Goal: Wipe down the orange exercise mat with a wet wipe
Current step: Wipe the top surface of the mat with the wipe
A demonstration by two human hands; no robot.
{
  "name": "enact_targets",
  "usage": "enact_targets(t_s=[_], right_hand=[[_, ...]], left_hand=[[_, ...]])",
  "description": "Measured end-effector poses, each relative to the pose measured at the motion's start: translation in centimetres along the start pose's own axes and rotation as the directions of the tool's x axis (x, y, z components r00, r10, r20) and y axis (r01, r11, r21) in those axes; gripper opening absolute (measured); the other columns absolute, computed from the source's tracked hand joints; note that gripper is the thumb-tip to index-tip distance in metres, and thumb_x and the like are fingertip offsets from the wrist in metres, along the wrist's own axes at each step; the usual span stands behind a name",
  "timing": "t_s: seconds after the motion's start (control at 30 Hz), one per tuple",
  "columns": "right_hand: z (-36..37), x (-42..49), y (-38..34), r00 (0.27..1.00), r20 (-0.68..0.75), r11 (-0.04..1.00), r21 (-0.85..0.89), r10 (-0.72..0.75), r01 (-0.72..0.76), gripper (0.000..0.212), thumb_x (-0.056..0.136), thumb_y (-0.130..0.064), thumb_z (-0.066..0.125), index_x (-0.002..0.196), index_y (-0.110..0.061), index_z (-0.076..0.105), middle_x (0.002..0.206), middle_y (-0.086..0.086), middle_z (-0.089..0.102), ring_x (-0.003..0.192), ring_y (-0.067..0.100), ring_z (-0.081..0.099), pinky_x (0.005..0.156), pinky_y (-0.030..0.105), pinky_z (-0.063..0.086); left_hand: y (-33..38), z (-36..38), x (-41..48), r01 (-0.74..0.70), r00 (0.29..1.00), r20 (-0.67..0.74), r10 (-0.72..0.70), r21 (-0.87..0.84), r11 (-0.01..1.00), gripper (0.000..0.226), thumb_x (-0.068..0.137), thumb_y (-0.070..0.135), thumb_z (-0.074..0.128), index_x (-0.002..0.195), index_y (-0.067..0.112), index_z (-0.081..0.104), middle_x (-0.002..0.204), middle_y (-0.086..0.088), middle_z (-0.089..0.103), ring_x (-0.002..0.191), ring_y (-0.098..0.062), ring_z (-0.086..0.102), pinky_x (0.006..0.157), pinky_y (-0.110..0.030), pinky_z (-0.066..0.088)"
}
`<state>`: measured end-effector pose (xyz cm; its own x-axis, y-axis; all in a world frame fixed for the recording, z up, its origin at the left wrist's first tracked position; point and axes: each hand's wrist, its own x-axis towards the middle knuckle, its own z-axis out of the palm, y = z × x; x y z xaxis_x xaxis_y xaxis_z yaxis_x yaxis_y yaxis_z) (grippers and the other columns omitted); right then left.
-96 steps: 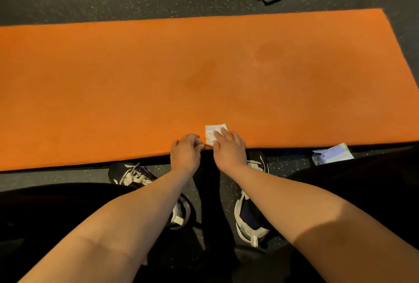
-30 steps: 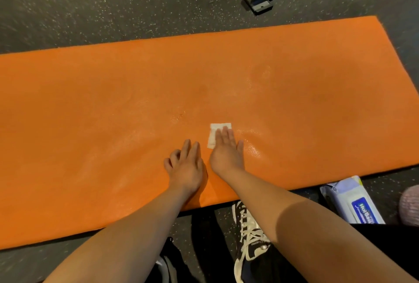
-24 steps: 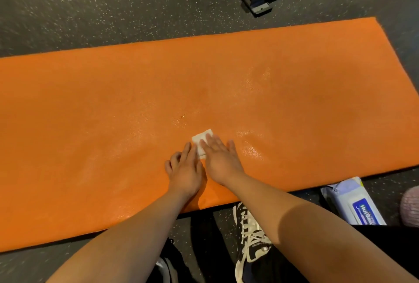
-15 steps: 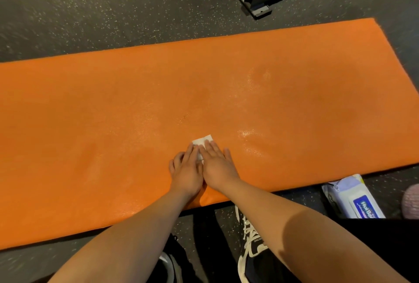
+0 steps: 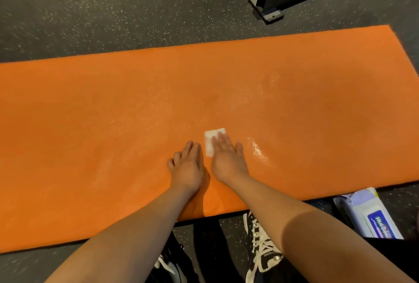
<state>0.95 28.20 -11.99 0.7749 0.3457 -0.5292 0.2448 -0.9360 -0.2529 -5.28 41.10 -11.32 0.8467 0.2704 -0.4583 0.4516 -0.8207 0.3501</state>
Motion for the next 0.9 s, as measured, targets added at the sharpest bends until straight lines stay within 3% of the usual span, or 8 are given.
enact_targets(t_s=[0.1, 0.27, 0.4, 0.47, 0.63, 0.7, 0.8, 0.9], right_hand=[[-0.6, 1.4, -0.8, 0.986, -0.036, 0.985, 0.064, 0.165, -0.163, 0.075, 0.098, -0.017, 0.034, 0.162, -0.018, -0.004, 0.168, 0.001, -0.017, 0.154, 0.018, -0.020, 0.124, 0.052, -0.008], [0.1, 2.2, -3.2, 0.979, 0.028, 0.980, 0.013, -0.201, 0.201, 0.064, 0.106, -0.027, 0.031, 0.163, -0.026, 0.002, 0.170, -0.003, -0.011, 0.154, 0.013, -0.017, 0.124, 0.050, -0.009], [-1.8, 5.3, -2.0, 0.995, -0.084, 0.998, 0.035, 0.051, -0.048, 0.072, 0.100, -0.017, 0.033, 0.162, -0.021, -0.002, 0.169, -0.001, -0.015, 0.154, 0.015, -0.018, 0.124, 0.052, -0.006], [-2.0, 6.0, -3.2, 0.994, -0.065, 0.994, 0.079, 0.087, -0.081, 0.073, 0.100, -0.016, 0.034, 0.162, -0.022, -0.004, 0.168, 0.000, -0.018, 0.154, 0.017, -0.021, 0.123, 0.052, -0.007], [-0.8, 5.7, -5.0, 0.946, 0.052, 0.946, -0.049, -0.319, 0.322, 0.060, 0.108, -0.031, 0.027, 0.162, -0.029, 0.003, 0.169, -0.004, -0.011, 0.154, 0.013, -0.016, 0.123, 0.055, -0.007], [-1.0, 6.1, -3.8, 0.969, -0.009, 0.966, -0.080, -0.245, 0.244, 0.059, 0.109, -0.028, 0.026, 0.162, -0.029, 0.002, 0.169, -0.005, -0.011, 0.154, 0.013, -0.016, 0.123, 0.055, -0.008], [-0.9, 5.3, -3.5, 0.994, -0.102, 0.998, 0.045, 0.038, -0.034, 0.061, 0.108, -0.025, 0.026, 0.163, -0.024, 0.001, 0.169, -0.003, -0.014, 0.154, 0.016, -0.018, 0.123, 0.055, -0.006], [0.5, 3.3, -5.4, 0.996, -0.024, 0.994, 0.054, -0.089, 0.090, 0.060, 0.108, -0.030, 0.028, 0.163, -0.026, 0.003, 0.169, -0.002, -0.013, 0.154, 0.015, -0.019, 0.124, 0.052, -0.006]], left_hand=[[-0.4, -0.5, 0.8, 0.037, 0.999, -0.012, -0.037, 0.027, 0.999, 0.059, 0.102, 0.034, 0.039, 0.158, 0.033, 0.021, 0.168, 0.007, 0.005, 0.145, -0.027, 0.015, 0.114, -0.049, 0.016], [-1.4, -0.8, 2.2, 0.085, 0.994, -0.063, -0.085, -0.010, 0.996, 0.058, 0.102, 0.035, 0.036, 0.158, 0.033, 0.020, 0.168, 0.007, 0.004, 0.147, -0.023, 0.012, 0.113, -0.049, 0.013], [-2.1, -0.6, 3.0, 0.087, 0.993, -0.071, -0.090, -0.050, 0.995, 0.063, 0.099, 0.031, 0.041, 0.158, 0.032, 0.020, 0.168, 0.011, 0.004, 0.146, -0.019, 0.011, 0.112, -0.048, 0.009], [-2.5, -0.5, 3.1, 0.085, 0.992, -0.089, -0.095, -0.107, 0.991, 0.063, 0.100, 0.026, 0.040, 0.159, 0.031, 0.020, 0.167, 0.013, 0.008, 0.145, -0.018, 0.014, 0.112, -0.045, 0.010], [-3.4, 0.0, 2.9, 0.057, 0.987, -0.137, -0.087, -0.207, 0.977, 0.060, 0.103, 0.025, 0.039, 0.160, 0.031, 0.019, 0.166, 0.011, 0.017, 0.146, -0.015, 0.018, 0.113, -0.040, 0.011], [-3.4, 0.3, 2.8, 0.031, 0.992, -0.118, -0.049, -0.153, 0.988, 0.061, 0.103, 0.025, 0.039, 0.160, 0.031, 0.018, 0.167, 0.011, 0.009, 0.147, -0.016, 0.014, 0.114, -0.042, 0.010], [-3.2, 0.4, 2.8, 0.020, 0.995, -0.092, -0.029, -0.090, 0.996, 0.059, 0.103, 0.026, 0.036, 0.159, 0.030, 0.019, 0.168, 0.010, 0.002, 0.148, -0.018, 0.011, 0.115, -0.046, 0.010], [-3.4, 0.3, 2.6, 0.024, 0.997, -0.069, -0.031, -0.097, 0.995, 0.055, 0.106, 0.032, 0.029, 0.159, 0.034, 0.016, 0.168, 0.012, -0.002, 0.149, -0.017, 0.009, 0.116, -0.046, 0.010]])
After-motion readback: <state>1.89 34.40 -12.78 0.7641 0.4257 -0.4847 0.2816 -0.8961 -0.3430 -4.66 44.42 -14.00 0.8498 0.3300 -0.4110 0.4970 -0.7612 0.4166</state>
